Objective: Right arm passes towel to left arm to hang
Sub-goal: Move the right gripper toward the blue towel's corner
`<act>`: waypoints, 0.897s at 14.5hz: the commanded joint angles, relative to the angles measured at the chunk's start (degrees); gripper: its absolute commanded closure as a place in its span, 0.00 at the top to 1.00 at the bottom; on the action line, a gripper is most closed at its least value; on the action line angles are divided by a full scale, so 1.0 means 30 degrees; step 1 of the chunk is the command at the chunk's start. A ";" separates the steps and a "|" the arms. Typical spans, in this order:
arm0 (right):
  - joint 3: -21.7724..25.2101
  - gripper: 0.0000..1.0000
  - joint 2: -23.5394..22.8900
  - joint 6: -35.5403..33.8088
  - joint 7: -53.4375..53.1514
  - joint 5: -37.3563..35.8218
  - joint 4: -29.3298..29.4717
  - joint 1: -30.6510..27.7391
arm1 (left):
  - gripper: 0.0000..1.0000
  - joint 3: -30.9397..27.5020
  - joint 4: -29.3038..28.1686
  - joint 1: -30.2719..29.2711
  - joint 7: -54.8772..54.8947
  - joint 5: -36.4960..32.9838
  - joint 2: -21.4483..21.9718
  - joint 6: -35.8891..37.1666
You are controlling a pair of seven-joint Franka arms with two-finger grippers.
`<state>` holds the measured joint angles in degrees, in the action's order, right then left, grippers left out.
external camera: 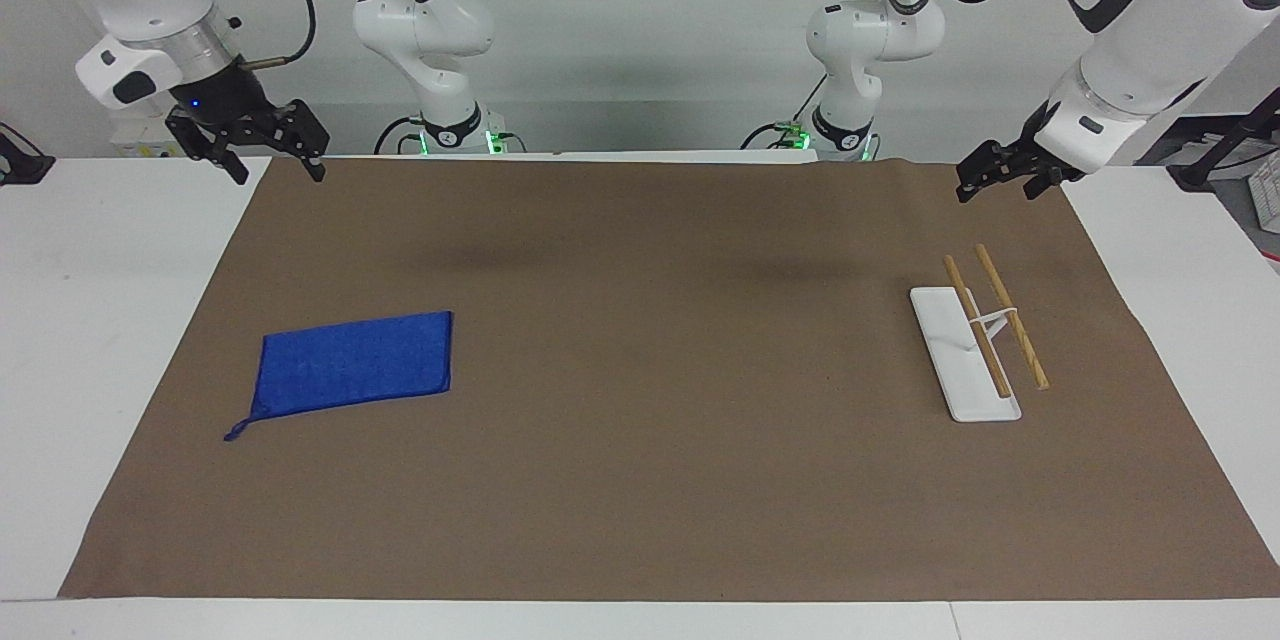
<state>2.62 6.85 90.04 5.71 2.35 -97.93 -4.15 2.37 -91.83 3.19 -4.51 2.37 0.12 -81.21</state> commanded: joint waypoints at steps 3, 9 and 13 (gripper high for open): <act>-0.0084 1.00 0.0176 -0.0014 0.0470 -0.0315 -0.0489 -0.0316 | 1.00 -0.0291 -0.0563 -0.0156 -0.0227 0.0117 0.0517 -0.0001; 0.0736 1.00 -0.0058 0.4692 0.1962 -0.0315 -0.3791 -0.0725 | 1.00 -0.0291 -0.0563 -0.0156 -0.0255 0.0117 0.0517 -0.0001; 0.0649 1.00 -0.1137 0.8645 0.2720 -0.0286 -0.6227 -0.0668 | 1.00 -0.0291 -0.0563 -0.0127 -0.0226 0.0117 0.0517 -0.0001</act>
<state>5.15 4.20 110.56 11.69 2.33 -112.80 -6.10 1.80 -91.87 2.68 -4.73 2.37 0.14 -81.21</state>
